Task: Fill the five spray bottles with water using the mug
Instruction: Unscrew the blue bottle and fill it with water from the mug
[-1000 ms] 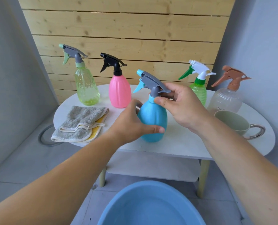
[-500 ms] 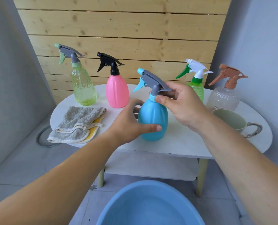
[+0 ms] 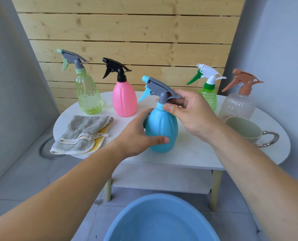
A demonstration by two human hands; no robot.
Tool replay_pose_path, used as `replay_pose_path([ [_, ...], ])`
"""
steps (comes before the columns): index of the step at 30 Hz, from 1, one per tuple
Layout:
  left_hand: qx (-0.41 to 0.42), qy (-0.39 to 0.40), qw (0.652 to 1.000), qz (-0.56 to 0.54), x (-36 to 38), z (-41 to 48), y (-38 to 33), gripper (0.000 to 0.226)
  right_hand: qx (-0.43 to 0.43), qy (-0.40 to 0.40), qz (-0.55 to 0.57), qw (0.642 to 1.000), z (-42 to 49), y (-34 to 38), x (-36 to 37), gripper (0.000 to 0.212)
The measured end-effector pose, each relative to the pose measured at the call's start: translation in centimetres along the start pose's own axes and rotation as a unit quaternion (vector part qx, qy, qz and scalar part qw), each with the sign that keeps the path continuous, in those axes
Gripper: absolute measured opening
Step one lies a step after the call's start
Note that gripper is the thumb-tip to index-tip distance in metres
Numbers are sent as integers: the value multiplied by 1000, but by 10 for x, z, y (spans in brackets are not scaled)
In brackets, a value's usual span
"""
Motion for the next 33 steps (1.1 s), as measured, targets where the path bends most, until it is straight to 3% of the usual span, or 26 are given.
replay_pose_path([
  [8, 5, -74, 995, 63, -6, -7, -7, 82, -7, -25, -1, 1000, 0, 0, -2, 30],
  [13, -3, -1, 999, 41, 1, -6, 4, 98, 43, -58, 16, 997, -15, -16, -9, 26],
  [16, -6, 41, 999, 19, 2, -7, 9, 88, 124, -91, 10, 988, -33, -44, -18, 36],
  [19, -16, 48, 999, -5, -2, -6, 16, 84, 179, -79, 43, 980, -50, -61, -15, 16],
  [24, -26, 0, 999, -27, -4, 0, 20, 67, 182, -58, 94, 977, -52, -64, -7, 22],
  [30, -59, -41, 994, -79, -4, 35, 22, 78, 193, -118, 71, 971, -21, -77, -21, 24],
  [33, -64, -67, 991, -101, -4, 54, 24, 68, 188, -119, 51, 974, 3, -82, -23, 36],
])
Point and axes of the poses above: each hand's wrist, its own z-axis towards the middle knuckle, its own x-axis out of the palm, y = z × x, the point moved 9 cm from there along z, towards the middle knuckle, and after that the axes turned 14 degrees about z, right-handed, at the moved point
